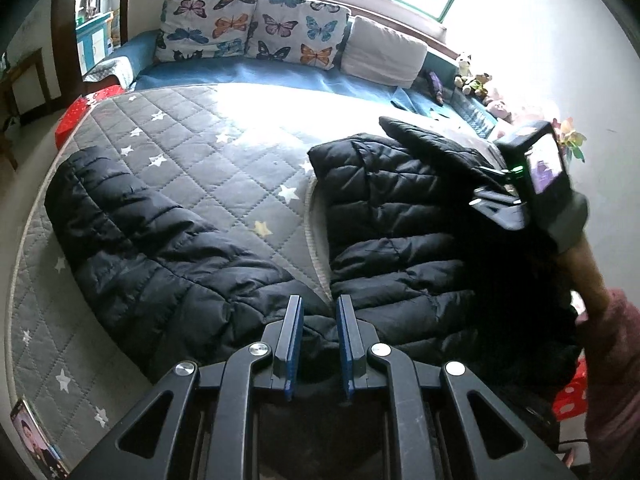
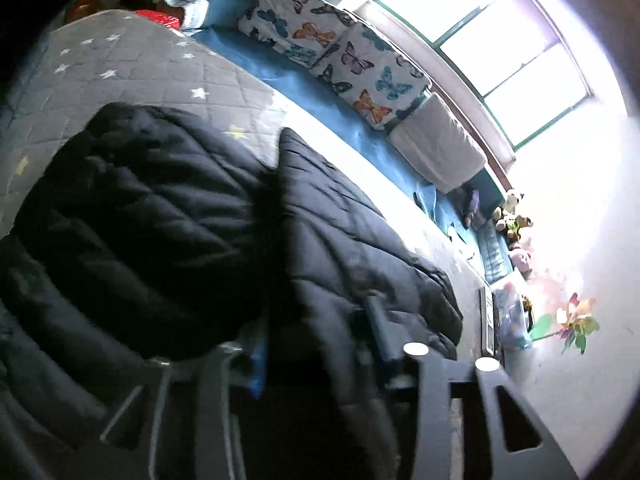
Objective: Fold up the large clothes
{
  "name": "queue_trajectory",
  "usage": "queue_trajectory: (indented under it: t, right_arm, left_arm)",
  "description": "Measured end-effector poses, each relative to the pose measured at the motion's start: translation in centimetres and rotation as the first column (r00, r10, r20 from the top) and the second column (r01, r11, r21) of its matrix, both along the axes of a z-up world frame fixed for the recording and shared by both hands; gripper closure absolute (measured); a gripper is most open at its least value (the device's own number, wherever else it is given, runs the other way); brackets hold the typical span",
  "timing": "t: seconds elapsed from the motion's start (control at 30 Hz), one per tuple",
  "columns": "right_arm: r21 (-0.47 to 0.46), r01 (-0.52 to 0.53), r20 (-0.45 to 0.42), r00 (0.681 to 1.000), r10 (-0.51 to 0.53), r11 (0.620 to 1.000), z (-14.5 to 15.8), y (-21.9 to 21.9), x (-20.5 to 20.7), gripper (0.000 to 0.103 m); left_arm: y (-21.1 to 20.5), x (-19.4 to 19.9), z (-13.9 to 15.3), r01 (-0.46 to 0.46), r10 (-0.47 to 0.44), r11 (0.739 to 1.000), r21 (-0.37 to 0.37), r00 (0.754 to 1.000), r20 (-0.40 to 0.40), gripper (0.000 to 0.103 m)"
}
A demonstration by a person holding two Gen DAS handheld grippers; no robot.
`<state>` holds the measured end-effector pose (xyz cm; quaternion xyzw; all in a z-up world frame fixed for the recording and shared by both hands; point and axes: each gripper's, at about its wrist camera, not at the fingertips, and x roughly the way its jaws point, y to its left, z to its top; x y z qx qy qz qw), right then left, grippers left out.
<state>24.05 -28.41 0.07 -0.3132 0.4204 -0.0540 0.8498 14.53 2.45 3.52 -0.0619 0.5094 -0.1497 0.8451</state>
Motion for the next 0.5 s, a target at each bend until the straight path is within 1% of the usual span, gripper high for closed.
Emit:
queue_trajectory:
  t: [0.07, 0.1, 0.2, 0.23, 0.33, 0.4, 0.47, 0.5]
  right_arm:
    - [0.050, 0.034, 0.033, 0.999, -0.036, 0.998, 1.7, -1.9, -0.6, 0.074]
    - [0.073, 0.069, 0.071, 0.995, -0.075, 0.995, 3.2, -3.5, -1.2, 0.075]
    - [0.120, 0.150, 0.134, 0.977, -0.165, 0.981, 6.7, -7.9, -2.7, 0.077]
    - [0.128, 0.174, 0.147, 0.970, -0.193, 0.976, 7.4, -9.3, -3.3, 0.077]
    - [0.144, 0.269, 0.185, 0.938, -0.293, 0.952, 9.6, -14.3, -5.4, 0.078]
    - [0.167, 0.336, 0.199, 0.909, -0.365, 0.927, 10.6, -18.1, -7.4, 0.078]
    - [0.209, 0.398, 0.205, 0.875, -0.438, 0.893, 11.2, -21.6, -9.1, 0.078]
    - [0.227, 0.418, 0.202, 0.864, -0.462, 0.880, 11.2, -22.5, -9.6, 0.078]
  left_arm:
    - [0.1, 0.2, -0.3, -0.011, 0.011, 1.000, 0.001, 1.000, -0.008, 0.084]
    - [0.0, 0.3, -0.5, -0.015, 0.015, 1.000, -0.004, 1.000, -0.015, 0.084]
    - [-0.6, 0.6, -0.6, -0.018, 0.017, 1.000, -0.005, 1.000, -0.026, 0.084]
    - [-0.8, 0.6, -0.6, -0.012, 0.012, 1.000, -0.004, 1.000, -0.024, 0.084]
    - [-1.8, 0.5, -0.2, 0.008, -0.008, 1.000, -0.002, 1.000, -0.015, 0.084]
    - [-2.5, 0.6, 0.0, 0.017, -0.017, 1.000, 0.004, 1.000, -0.012, 0.084]
    - [-3.2, 0.7, 0.2, 0.025, -0.025, 1.000, 0.010, 1.000, -0.012, 0.084]
    - [-3.4, 0.7, 0.2, 0.027, -0.027, 1.000, 0.012, 1.000, -0.012, 0.084]
